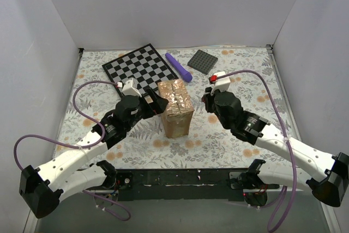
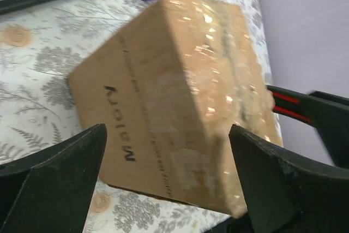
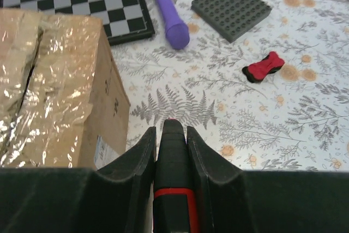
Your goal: Unpack the express box
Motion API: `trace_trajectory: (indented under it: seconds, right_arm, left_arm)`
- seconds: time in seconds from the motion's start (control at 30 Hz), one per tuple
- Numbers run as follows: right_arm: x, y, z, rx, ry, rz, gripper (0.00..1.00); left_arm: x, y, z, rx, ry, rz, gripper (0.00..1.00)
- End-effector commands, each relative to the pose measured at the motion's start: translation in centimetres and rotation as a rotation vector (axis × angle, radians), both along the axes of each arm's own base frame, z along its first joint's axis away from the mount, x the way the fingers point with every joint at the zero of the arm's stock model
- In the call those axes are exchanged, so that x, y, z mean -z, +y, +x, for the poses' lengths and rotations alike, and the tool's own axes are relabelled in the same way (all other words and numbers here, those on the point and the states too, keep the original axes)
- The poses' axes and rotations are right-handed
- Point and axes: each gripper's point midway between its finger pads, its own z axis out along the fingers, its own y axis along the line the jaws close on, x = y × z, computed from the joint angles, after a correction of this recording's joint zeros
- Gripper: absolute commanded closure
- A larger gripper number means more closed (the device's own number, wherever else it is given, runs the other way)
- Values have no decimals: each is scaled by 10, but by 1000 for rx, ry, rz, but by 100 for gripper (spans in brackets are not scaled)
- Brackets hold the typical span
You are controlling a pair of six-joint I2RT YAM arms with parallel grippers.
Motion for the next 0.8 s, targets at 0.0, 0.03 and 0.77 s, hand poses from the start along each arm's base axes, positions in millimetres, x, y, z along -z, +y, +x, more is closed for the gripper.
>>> trace_trajectory:
  seconds: [0.0, 0.03, 0.77]
  right_arm:
    - [10, 22, -9, -64, 4, -33, 99]
    - [14, 26, -11, -77, 10, -39, 99]
    - [45, 106, -52, -303, 67, 5, 99]
  left_arm:
    - [-25, -22, -13, 159, -35, -36, 5]
    - [-28, -22, -13, 161, -45, -42, 5]
    - [-25, -26, 11, 335, -8, -94, 22]
